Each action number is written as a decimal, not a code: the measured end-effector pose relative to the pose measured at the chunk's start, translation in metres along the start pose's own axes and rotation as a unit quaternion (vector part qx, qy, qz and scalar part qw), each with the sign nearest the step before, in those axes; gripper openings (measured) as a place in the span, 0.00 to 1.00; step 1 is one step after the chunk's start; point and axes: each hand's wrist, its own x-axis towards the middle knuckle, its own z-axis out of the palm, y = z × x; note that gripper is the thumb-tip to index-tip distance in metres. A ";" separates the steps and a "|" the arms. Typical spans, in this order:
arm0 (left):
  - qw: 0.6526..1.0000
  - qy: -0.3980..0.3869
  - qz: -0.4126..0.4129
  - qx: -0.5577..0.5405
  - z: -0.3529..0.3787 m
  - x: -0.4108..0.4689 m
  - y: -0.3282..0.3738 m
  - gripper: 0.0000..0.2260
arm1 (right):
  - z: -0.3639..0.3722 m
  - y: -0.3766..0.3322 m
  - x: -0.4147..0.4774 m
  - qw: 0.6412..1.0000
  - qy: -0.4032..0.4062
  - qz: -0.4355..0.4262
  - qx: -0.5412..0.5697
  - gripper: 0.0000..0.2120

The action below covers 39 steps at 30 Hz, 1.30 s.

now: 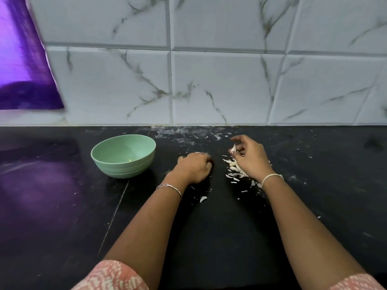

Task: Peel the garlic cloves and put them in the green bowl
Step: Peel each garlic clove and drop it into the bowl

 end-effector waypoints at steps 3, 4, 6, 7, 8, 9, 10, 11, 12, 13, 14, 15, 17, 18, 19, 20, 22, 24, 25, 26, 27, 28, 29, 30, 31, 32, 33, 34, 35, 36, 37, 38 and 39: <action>0.999 -0.019 0.046 -0.004 0.006 0.011 0.017 0.18 | -0.010 0.008 0.004 0.999 0.029 0.031 0.006 0.14; 0.997 -0.024 0.064 -0.032 0.008 0.013 0.022 0.18 | -0.010 0.009 0.004 0.999 0.037 0.037 0.011 0.13; 0.986 -0.018 0.090 -0.137 0.010 0.017 0.030 0.18 | -0.011 0.007 0.005 0.998 0.044 0.041 0.018 0.12; 0.977 0.001 0.092 -0.192 0.009 0.019 0.031 0.18 | -0.011 0.005 0.006 0.998 0.046 0.038 0.019 0.11; 0.966 0.028 0.092 -0.239 0.008 0.020 0.032 0.17 | -0.011 0.005 0.006 0.998 0.047 0.037 0.023 0.10; 0.954 0.056 0.088 -0.281 0.006 0.020 0.030 0.17 | -0.011 0.005 0.006 0.997 0.051 0.040 0.031 0.10; 0.940 0.077 0.080 -0.322 0.003 0.020 0.028 0.18 | -0.011 0.005 0.007 0.997 0.053 0.046 0.043 0.09; 0.928 0.093 0.067 -0.355 0.000 0.019 0.025 0.19 | -0.011 0.005 0.007 0.995 0.052 0.055 0.061 0.09; 0.919 0.107 0.056 -0.375 -0.002 0.017 0.020 0.20 | -0.012 0.004 0.007 0.993 0.047 0.064 0.088 0.08; 0.916 0.121 0.045 -0.379 -0.006 0.014 0.014 0.19 | -0.012 0.002 0.005 0.989 0.036 0.074 0.124 0.09; 0.918 0.134 0.038 -0.372 -0.010 0.011 0.009 0.17 | -0.013 -0.001 0.004 0.982 0.018 0.084 0.170 0.09; 0.921 0.141 0.036 -0.361 -0.013 0.008 0.005 0.15 | -0.014 -0.006 0.001 0.971 -0.008 0.092 0.220 0.10; 0.926 0.121 0.048 -0.354 -0.019 0.001 -0.005 0.10 | -0.012 -0.018 -0.006 0.947 -0.070 0.102 0.297 0.12; 0.927 0.098 0.056 -0.357 -0.020 -0.003 -0.008 0.09 | -0.008 -0.024 -0.010 0.937 -0.099 0.104 0.317 0.13; 0.927 0.077 0.062 -0.361 -0.021 -0.006 -0.011 0.09 | -0.005 -0.029 -0.013 0.930 -0.124 0.104 0.329 0.12; 0.928 0.067 0.065 -0.359 -0.020 -0.010 -0.012 0.08 | -0.001 -0.032 -0.016 0.924 -0.144 0.105 0.338 0.11; 0.935 0.084 0.062 -0.340 -0.020 -0.017 -0.016 0.08 | 0.006 -0.038 -0.019 0.915 -0.168 0.104 0.352 0.07; 0.932 0.118 0.050 -0.338 -0.019 -0.024 -0.019 0.08 | 0.009 -0.040 -0.021 0.905 -0.178 0.108 0.370 0.04; 0.926 0.128 0.043 -0.352 -0.018 -0.027 -0.019 0.08 | 0.010 -0.041 -0.021 0.901 -0.182 0.110 0.379 0.04; 0.917 0.135 0.035 -0.373 -0.017 -0.029 -0.019 0.09 | 0.010 -0.041 -0.022 0.897 -0.185 0.112 0.386 0.04; 0.909 0.141 0.029 -0.390 -0.015 -0.030 -0.019 0.09 | 0.010 -0.041 -0.022 0.896 -0.184 0.111 0.388 0.05; 0.905 0.147 0.023 -0.398 -0.014 -0.031 -0.018 0.09 | 0.011 -0.041 -0.023 0.898 -0.181 0.107 0.387 0.05; 0.904 0.150 0.018 -0.399 -0.013 -0.031 -0.017 0.09 | 0.011 -0.041 -0.023 0.900 -0.175 0.105 0.385 0.06; 0.903 0.152 0.010 -0.402 -0.012 -0.031 -0.016 0.09 | 0.011 -0.041 -0.023 0.902 -0.168 0.104 0.384 0.06; 0.899 0.151 0.002 -0.410 -0.012 -0.033 -0.015 0.09 | 0.011 -0.042 -0.023 0.903 -0.160 0.105 0.385 0.07; 0.893 0.149 -0.005 -0.425 -0.012 -0.034 -0.013 0.08 | 0.011 -0.041 -0.023 0.903 -0.153 0.108 0.386 0.08; 0.886 0.145 -0.010 -0.441 -0.012 -0.036 -0.013 0.07 | 0.011 -0.041 -0.023 0.903 -0.150 0.110 0.386 0.09; 0.878 0.142 -0.013 -0.457 -0.012 -0.038 -0.012 0.06 | 0.011 -0.042 -0.023 0.903 -0.150 0.113 0.386 0.09; 0.872 0.141 -0.017 -0.469 -0.012 -0.040 -0.010 0.06 | 0.011 -0.041 -0.023 0.903 -0.152 0.115 0.385 0.09; 0.867 0.145 -0.022 -0.476 -0.012 -0.040 -0.010 0.06 | 0.011 -0.041 -0.024 0.902 -0.155 0.116 0.386 0.09; 0.865 0.150 -0.027 -0.478 -0.011 -0.040 -0.009 0.06 | 0.012 -0.041 -0.024 0.901 -0.159 0.117 0.387 0.09; 0.864 0.154 -0.032 -0.479 -0.011 -0.040 -0.009 0.05 | 0.012 -0.041 -0.025 0.900 -0.162 0.119 0.387 0.09; 0.862 0.153 -0.040 -0.482 -0.010 -0.039 -0.009 0.05 | 0.013 -0.041 -0.025 0.901 -0.163 0.119 0.384 0.09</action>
